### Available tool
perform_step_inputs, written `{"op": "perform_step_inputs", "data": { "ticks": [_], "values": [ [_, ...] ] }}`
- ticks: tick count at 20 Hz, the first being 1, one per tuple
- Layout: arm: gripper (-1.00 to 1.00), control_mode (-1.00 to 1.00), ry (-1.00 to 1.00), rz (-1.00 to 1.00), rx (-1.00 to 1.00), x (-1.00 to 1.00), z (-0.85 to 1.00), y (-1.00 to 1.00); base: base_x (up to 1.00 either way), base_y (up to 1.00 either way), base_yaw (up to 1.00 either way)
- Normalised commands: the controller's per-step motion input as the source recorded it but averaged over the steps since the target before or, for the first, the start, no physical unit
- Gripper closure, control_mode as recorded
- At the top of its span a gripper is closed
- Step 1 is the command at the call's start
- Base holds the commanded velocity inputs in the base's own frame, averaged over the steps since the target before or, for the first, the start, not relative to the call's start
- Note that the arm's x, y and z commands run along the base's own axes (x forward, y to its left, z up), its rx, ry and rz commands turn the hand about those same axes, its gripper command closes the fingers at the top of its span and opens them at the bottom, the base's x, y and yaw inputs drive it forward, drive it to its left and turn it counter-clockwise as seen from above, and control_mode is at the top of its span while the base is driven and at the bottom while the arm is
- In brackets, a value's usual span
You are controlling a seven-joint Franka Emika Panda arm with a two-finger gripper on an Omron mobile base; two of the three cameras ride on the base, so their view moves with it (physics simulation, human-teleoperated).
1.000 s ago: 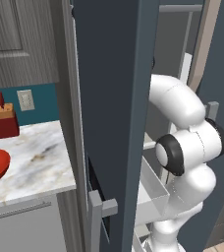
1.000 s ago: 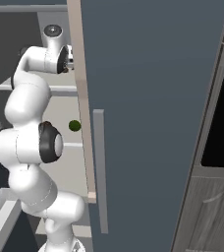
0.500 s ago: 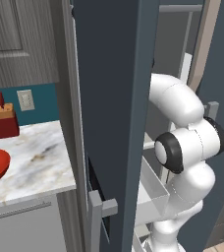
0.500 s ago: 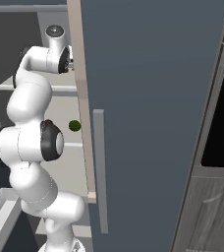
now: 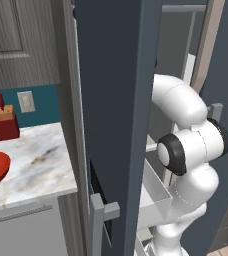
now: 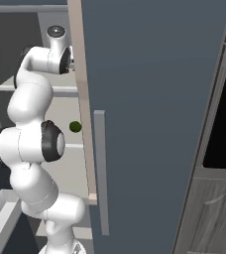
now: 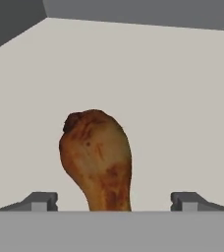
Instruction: Take the potato, chicken drumstick, and lime from the freezer and place them in the bowl on the counter.
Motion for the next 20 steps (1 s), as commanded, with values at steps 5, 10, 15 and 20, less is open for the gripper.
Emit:
{"op": "perform_step_inputs", "data": {
  "ticks": [5,10,15,20],
  "values": [
    [1.0,-1.0,0.01,0.01,0.0,0.0,-0.5,0.0,0.0,0.0,0.0],
    [1.0,-1.0,0.08,0.0,0.0,0.0,-0.66,0.05,0.0,0.0,0.0],
    [1.0,-1.0,0.02,0.0,0.0,-0.07,-0.47,0.06,0.0,0.0,0.0],
    [1.0,-1.0,-0.04,-0.04,0.0,-0.52,-0.02,0.0,0.0,0.0,0.0]
  ]
}}
